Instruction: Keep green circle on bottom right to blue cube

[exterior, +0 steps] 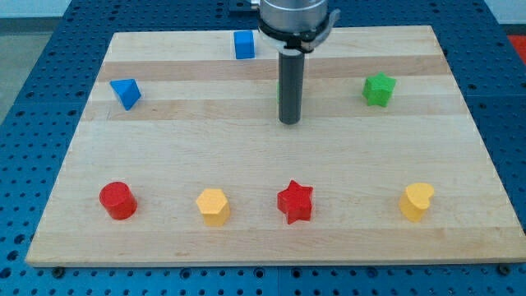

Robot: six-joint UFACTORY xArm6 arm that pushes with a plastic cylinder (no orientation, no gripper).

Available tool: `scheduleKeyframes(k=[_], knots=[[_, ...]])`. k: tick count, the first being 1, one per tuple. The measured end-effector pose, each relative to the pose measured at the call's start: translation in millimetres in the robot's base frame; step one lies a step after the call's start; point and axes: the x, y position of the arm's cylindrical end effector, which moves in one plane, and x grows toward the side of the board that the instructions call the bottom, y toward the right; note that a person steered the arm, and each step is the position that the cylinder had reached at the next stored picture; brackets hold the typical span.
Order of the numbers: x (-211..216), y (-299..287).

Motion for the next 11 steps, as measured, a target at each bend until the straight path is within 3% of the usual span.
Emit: scheduleKeyframes(k=[2,6,8,10,11], knots=[[25.0,5.5],[-74.5,5.5],[-101.0,5.5],[-101.6,5.5],[-70.0,5.5]])
